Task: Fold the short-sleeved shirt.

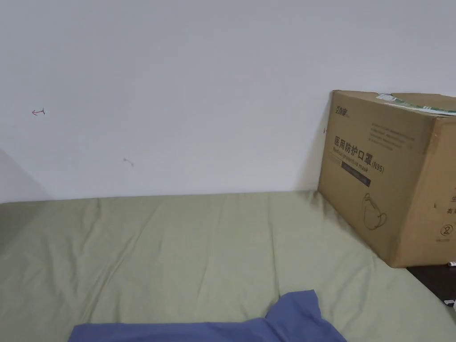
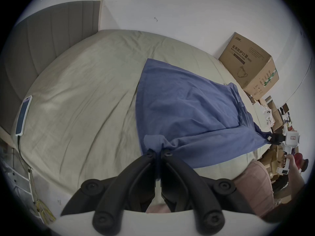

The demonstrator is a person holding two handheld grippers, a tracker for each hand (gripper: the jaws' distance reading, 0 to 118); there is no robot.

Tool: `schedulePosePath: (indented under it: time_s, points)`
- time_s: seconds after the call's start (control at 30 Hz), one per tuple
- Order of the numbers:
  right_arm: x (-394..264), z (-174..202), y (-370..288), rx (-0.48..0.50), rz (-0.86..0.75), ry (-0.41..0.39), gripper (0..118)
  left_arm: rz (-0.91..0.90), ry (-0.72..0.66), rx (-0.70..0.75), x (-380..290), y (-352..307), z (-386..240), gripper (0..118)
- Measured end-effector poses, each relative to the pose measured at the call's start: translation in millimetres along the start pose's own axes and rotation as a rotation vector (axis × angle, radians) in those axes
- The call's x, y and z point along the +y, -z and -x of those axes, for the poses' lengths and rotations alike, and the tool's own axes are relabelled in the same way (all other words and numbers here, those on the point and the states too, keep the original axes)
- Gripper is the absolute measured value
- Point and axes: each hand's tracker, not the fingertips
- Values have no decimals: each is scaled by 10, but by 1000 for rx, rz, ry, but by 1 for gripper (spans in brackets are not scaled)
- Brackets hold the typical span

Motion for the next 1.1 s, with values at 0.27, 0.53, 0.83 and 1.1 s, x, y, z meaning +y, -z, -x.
schedulePosePath:
  time_s: [0.27,0.53,0.83,1.1]
  points:
    - [-104,112,151,-120,6,32,95,34,-101,-52,-121,14,-31,118]
    - [137,612,-529,-30,-282,27,95,-206,-87,-124,236,-707,-640,114]
    - [73,1591,-1178,67,-816,-246,29,-769,139,-135,303,-1248,-1261,43]
    - [70,1969,-1015,23,-805,-408,0,-710,221,-99,548,-1089,-1671,0]
